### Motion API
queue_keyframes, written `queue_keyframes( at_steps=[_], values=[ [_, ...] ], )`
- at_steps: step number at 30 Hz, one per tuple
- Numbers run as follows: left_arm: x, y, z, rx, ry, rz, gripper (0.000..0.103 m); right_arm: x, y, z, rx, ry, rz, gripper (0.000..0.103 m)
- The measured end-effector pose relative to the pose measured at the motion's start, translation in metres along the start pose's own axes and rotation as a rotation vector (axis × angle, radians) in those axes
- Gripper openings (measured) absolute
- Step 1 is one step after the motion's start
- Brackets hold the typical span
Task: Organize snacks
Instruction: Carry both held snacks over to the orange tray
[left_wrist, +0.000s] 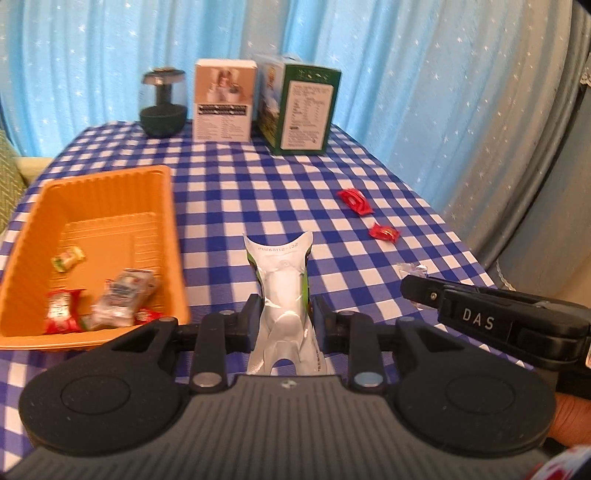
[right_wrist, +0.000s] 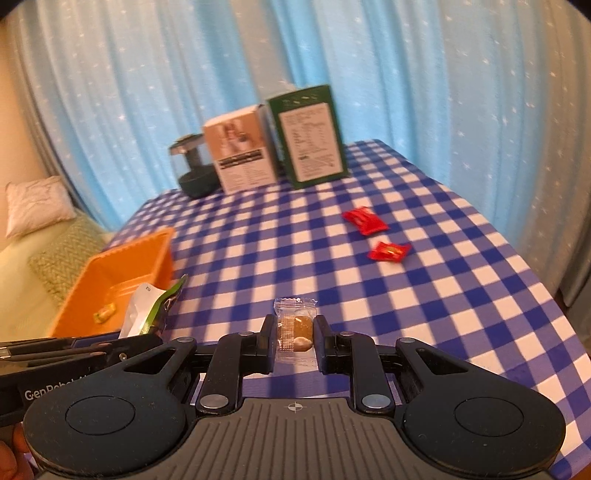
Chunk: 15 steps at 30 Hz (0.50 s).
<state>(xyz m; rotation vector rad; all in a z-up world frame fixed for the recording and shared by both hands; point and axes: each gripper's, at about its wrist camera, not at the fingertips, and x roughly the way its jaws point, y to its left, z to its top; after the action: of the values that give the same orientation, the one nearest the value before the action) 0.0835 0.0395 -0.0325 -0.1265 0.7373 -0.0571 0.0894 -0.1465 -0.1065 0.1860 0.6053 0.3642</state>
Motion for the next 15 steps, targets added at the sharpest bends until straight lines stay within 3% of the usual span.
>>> queue_keyframes(
  at_steps=[15],
  values=[
    [-0.056, 0.053, 0.001, -0.051, -0.055, 0.092, 0.026, -0.005, 0.068, 0.004, -0.104, -0.012, 0.097, 0.021]
  ],
)
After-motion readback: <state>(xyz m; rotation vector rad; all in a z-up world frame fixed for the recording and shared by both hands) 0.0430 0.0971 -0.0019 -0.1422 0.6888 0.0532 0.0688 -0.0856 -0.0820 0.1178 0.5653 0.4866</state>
